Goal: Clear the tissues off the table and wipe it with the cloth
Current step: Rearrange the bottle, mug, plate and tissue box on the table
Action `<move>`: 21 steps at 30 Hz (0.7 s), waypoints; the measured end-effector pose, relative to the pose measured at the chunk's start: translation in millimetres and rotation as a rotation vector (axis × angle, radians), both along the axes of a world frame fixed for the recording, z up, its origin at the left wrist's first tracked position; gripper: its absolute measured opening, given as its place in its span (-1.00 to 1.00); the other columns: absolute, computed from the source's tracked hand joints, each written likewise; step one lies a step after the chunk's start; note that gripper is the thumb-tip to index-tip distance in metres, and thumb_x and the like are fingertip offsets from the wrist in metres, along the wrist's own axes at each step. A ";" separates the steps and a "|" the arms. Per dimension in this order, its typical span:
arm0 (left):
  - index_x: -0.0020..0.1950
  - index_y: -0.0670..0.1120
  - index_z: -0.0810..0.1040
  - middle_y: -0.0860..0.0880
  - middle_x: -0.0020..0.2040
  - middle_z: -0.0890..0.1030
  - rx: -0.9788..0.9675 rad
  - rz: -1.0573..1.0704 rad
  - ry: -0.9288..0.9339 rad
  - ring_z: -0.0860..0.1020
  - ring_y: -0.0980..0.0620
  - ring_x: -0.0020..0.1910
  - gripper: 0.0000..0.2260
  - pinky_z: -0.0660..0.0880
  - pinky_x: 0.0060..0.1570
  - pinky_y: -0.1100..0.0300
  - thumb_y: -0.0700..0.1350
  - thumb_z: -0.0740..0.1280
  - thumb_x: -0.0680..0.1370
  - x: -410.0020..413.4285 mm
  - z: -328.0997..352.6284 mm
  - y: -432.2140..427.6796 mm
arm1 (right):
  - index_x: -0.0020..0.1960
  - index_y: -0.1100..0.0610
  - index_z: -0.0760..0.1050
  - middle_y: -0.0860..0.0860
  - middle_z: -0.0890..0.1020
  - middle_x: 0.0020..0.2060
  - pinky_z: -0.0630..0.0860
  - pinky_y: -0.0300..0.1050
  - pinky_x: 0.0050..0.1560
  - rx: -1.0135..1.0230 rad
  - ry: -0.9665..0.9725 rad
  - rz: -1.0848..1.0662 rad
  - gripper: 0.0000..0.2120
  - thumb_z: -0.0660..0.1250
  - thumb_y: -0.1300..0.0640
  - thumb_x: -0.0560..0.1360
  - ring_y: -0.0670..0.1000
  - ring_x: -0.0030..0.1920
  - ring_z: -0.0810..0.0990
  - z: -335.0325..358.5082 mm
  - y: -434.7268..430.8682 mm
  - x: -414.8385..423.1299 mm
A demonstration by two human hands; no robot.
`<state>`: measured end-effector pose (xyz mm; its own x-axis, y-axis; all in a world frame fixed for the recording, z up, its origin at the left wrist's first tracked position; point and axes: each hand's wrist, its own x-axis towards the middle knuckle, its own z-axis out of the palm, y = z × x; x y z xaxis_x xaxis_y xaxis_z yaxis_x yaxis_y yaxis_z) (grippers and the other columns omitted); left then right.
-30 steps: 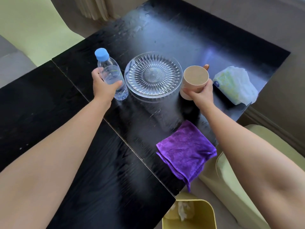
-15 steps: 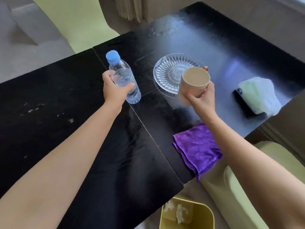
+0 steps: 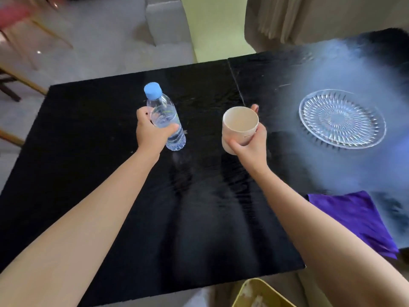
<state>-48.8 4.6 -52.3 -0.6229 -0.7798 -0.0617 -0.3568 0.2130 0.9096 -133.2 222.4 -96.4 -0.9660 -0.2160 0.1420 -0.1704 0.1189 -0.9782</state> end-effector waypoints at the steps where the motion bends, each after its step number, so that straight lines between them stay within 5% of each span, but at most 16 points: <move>1: 0.22 0.01 0.29 0.20 -0.01 0.43 -0.002 0.027 -0.010 0.48 0.20 -0.06 -0.41 0.36 -0.21 0.38 -0.12 0.52 0.30 7.7 -2.6 -10.0 | -0.04 -0.10 0.43 -0.21 0.57 -0.14 0.43 -0.56 -0.17 -0.015 -0.005 0.033 -0.55 0.51 0.27 0.23 -0.39 -0.10 0.56 -1.7 -14.1 9.2; 5: 0.24 -0.05 0.28 0.05 0.13 0.45 -0.032 0.084 -0.101 0.47 0.07 0.05 -0.38 0.43 -0.02 0.21 -0.12 0.53 0.29 31.9 -13.2 -41.2 | -0.09 -0.05 0.49 -0.17 0.63 -0.05 0.53 -0.35 -0.12 -0.048 -0.013 0.160 -0.66 0.53 0.18 0.25 -0.11 0.07 0.62 -14.0 -65.6 52.2; 9: 0.25 -0.08 0.26 -0.02 0.18 0.44 -0.040 0.125 -0.128 0.45 0.06 0.08 -0.37 0.40 -0.03 0.20 -0.11 0.52 0.30 45.1 -19.7 -58.6 | -0.09 0.02 0.49 0.00 0.62 -0.15 0.60 -0.15 -0.22 -0.019 -0.020 0.245 -0.68 0.55 0.11 0.25 -0.06 -0.14 0.62 -27.4 -101.6 88.4; 13: 0.26 -0.09 0.23 -0.02 0.20 0.41 -0.022 0.054 -0.133 0.44 0.07 0.10 -0.37 0.42 -0.05 0.24 -0.08 0.51 0.33 47.8 -18.9 -65.3 | 0.04 0.09 0.50 -0.01 0.59 -0.04 0.60 -0.08 -0.04 0.040 -0.089 0.241 -0.50 0.57 0.12 0.15 -0.07 0.00 0.60 -33.0 -120.5 115.0; 21: 0.43 -0.04 0.19 -0.05 0.39 0.38 0.157 -0.017 -0.197 0.42 -0.01 0.31 -0.28 0.44 0.27 -0.04 0.08 0.45 0.39 60.8 -6.4 -69.3 | 0.40 0.11 0.26 0.02 0.38 0.27 0.37 -0.10 0.31 0.231 -0.194 0.134 -0.11 0.62 0.11 0.17 -0.04 0.27 0.33 -25.4 -138.4 157.6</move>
<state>12.1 -64.7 -58.7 -0.5996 -0.7409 -0.3025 -0.5280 0.0822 0.8453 24.4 84.0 -121.8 -0.9312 -0.3478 -0.1093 -0.0128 0.3309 -0.9436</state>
